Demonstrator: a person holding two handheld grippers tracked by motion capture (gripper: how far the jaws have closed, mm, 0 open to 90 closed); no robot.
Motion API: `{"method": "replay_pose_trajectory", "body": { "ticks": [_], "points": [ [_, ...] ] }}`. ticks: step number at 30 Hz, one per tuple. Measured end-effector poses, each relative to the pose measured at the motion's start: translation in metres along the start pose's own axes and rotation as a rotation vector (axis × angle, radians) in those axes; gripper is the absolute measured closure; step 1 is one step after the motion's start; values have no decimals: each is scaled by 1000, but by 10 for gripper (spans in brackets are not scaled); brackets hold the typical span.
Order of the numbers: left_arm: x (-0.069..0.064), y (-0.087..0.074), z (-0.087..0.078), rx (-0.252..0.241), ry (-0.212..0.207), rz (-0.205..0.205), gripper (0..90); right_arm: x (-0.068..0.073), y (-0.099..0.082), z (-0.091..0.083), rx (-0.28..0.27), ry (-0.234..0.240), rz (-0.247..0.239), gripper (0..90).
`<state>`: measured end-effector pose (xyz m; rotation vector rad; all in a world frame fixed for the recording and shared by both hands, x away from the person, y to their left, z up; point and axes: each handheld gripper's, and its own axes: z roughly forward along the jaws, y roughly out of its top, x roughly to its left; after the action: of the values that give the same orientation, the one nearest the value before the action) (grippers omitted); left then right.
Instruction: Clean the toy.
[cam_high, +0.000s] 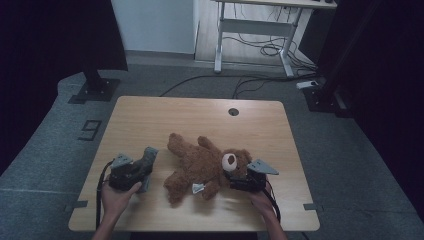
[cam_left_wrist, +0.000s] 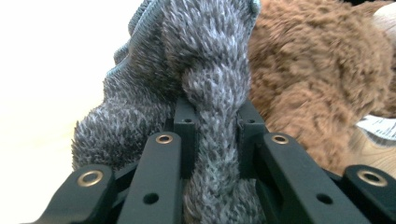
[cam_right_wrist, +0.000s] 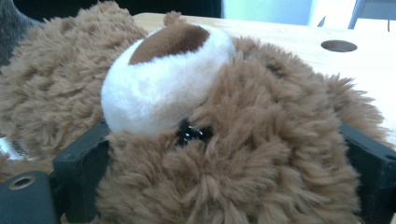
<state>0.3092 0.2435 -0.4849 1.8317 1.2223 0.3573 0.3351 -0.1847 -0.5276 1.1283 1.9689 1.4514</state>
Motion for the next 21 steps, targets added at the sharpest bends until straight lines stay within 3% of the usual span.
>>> {"method": "replay_pose_trajectory", "body": {
  "ticks": [11,17,21],
  "points": [
    [21,-24,-15,4,41,-41,747,-1,8,-10,-53,12,31,76],
    [27,-31,-26,7,93,-40,745,-3,11,-16,-78,16,39,103],
    [33,-43,-31,43,141,-34,743,-3,11,-17,-75,19,40,107]
  ]
}}
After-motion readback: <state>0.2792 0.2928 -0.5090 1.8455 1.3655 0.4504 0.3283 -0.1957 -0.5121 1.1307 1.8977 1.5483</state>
